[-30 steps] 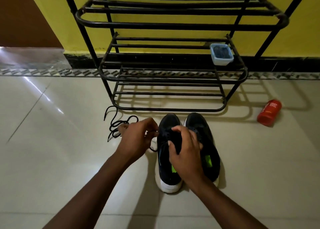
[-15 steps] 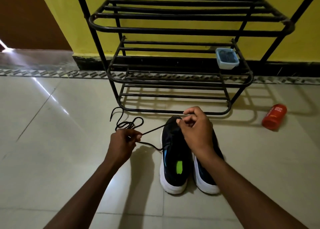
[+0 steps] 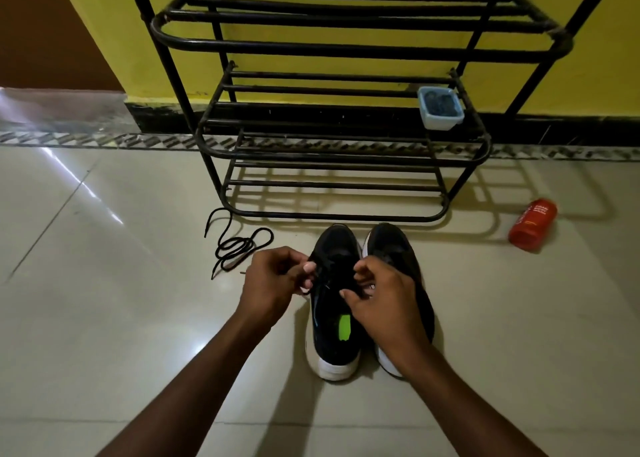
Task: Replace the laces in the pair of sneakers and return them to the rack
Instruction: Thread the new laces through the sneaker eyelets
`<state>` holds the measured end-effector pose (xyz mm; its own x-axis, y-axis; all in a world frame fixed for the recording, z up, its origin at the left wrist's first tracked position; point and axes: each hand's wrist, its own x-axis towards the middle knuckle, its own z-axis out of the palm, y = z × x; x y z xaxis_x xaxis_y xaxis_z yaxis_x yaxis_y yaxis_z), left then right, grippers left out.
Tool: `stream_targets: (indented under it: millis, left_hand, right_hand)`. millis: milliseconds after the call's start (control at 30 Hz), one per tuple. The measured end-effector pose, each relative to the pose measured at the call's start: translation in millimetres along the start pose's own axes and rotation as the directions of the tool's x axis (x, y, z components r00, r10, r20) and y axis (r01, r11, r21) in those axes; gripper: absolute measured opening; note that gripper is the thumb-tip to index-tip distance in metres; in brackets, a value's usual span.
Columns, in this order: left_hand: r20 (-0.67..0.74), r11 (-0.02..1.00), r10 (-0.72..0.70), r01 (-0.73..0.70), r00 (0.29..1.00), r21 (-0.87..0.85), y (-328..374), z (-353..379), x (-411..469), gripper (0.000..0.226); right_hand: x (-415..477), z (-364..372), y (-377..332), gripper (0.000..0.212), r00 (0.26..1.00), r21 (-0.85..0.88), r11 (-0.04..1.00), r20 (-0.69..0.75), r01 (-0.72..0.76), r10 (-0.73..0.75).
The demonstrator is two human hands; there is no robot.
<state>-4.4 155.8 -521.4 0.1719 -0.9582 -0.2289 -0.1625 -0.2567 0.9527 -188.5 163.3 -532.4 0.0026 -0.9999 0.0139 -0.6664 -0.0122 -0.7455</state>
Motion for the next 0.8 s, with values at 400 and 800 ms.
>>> stream_targets:
  millis: [400, 800]
  left_hand:
    - [-0.040, 0.993, -0.023, 0.027, 0.999, 0.111, 1.1, 31.9, -5.1, 0.022]
    - [0.097, 0.977, 0.029, -0.048, 0.995, 0.206, 2.4, 35.8, -4.9, 0.010]
  right_hand:
    - [-0.8, 1.7, 4.3, 0.024, 0.984, 0.201, 0.967, -0.048, -0.158, 0.170]
    - [2.3, 5.7, 12.6, 0.026, 0.969, 0.314, 0.923, -0.035, -0.222, 0.245]
